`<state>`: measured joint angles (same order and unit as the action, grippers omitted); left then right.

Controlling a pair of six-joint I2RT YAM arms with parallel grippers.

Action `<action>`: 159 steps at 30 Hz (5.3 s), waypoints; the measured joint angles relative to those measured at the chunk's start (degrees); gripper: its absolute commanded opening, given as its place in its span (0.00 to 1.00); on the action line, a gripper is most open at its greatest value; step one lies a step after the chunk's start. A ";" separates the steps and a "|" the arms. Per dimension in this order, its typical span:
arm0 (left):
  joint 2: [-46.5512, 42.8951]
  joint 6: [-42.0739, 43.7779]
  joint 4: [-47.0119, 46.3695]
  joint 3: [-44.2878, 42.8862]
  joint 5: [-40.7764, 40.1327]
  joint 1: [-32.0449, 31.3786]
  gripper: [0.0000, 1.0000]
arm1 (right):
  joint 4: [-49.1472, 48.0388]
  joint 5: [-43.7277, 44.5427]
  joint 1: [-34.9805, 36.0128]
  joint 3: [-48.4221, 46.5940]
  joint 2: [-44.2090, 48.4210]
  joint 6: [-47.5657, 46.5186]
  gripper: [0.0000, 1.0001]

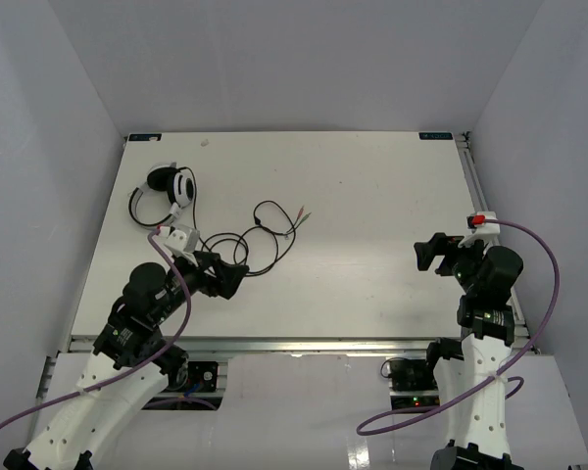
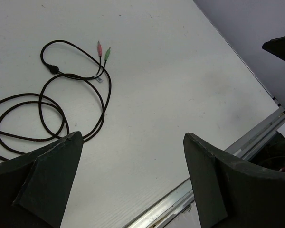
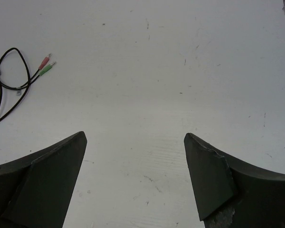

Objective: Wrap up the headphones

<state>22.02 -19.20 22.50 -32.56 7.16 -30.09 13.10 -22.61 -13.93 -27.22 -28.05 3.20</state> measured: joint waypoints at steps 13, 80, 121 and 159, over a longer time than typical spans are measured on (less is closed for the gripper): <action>2.62 -5.88 4.14 -0.24 -13.40 0.00 0.88 | 3.14 -22.52 -0.20 -1.57 -6.22 -16.79 0.90; 69.19 -13.21 -0.07 -40.64 10.25 34.56 0.00 | 9.77 -38.97 1.03 -6.18 -17.63 -30.89 0.90; 52.54 -42.39 -12.42 -42.36 29.70 18.86 0.00 | -58.87 -32.90 48.29 -28.92 -61.76 -0.55 0.62; 54.86 -48.14 -16.99 -44.98 10.48 26.58 0.00 | -10.94 -8.19 48.90 -31.02 -39.89 -30.98 0.08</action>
<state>76.88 -67.34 5.51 -77.54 17.64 -3.51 2.16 -30.80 34.97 -58.24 -67.95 -27.78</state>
